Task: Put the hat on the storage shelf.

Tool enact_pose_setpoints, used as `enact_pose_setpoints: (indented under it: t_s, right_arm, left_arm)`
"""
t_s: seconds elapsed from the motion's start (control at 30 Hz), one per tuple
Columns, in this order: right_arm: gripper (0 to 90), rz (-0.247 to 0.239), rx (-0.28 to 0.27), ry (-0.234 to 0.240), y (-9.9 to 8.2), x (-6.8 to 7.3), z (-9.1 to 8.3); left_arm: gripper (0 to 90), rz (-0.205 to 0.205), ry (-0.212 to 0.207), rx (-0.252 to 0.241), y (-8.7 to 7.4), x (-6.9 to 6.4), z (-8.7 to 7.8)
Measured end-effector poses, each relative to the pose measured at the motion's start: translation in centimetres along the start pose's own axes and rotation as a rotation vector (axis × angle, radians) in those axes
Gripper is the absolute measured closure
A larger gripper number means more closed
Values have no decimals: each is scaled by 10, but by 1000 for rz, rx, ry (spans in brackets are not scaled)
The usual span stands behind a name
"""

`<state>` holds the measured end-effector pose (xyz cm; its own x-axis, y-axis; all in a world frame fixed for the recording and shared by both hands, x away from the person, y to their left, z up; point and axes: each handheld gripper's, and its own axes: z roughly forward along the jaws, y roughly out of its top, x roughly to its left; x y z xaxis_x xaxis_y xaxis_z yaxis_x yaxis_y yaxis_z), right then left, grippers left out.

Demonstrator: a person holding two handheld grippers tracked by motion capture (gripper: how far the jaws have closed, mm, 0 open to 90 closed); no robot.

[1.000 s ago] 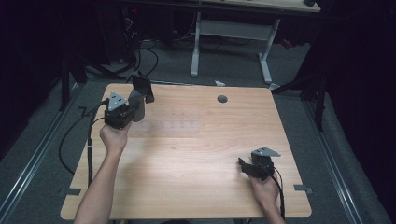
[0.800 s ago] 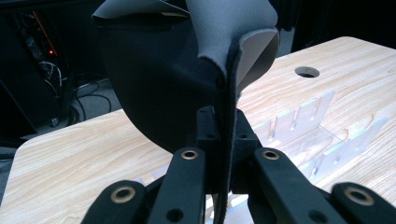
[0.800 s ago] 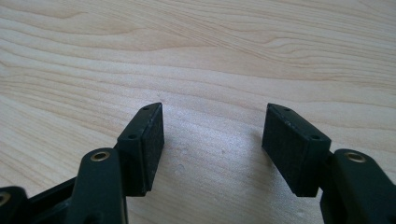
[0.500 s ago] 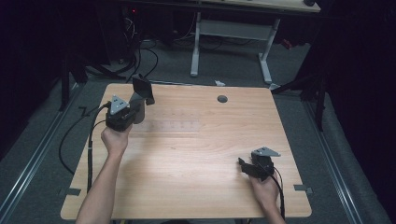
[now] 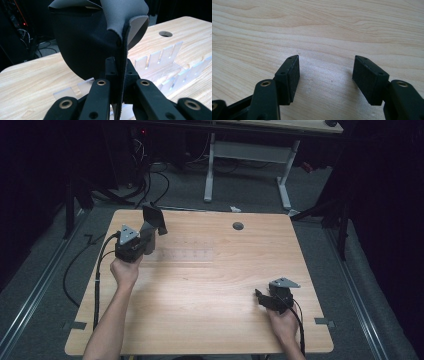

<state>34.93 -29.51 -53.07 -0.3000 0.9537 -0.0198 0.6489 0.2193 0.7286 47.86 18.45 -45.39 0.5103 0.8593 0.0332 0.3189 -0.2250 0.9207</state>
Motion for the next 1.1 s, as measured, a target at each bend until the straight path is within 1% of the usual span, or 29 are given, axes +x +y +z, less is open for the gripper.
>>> enact_pose_setpoints:
  t_s: [0.1, 0.17, 0.3, 0.5, 0.6, 0.77, 0.97, 1.03, 1.1]
  right_arm:
    - [388, 0, 0, 0, 0, 0, 0]
    - [388, 0, 0, 0, 0, 0, 0]
    - [388, 3, 0, 0, 0, 0, 0]
    - [388, 3, 0, 0, 0, 0, 0]
    - [388, 4, 1, 0, 0, 0, 0]
    - [388, 4, 1, 0, 0, 0, 0]
    - [388, 5, 1, 1, 0, 1, 0]
    - [388, 4, 1, 1, 0, 0, 0]
    - [388, 4, 1, 1, 0, 0, 0]
  left_arm:
    - [863, -13, -5, 6, -2, 1, 0]
    - [862, -8, -6, 12, -3, 1, 2]
    - [861, -24, -6, 16, -5, 1, 2]
    - [861, -44, -10, 36, -10, 0, 2]
    - [861, -40, -10, 44, -14, -2, 1]
    - [859, -56, -11, 51, -17, -1, 0]
    - [850, -60, -5, 84, -20, -1, 0]
    - [838, -59, -5, 92, -21, -1, 0]
    - [808, -61, -8, 95, -21, -1, 1]
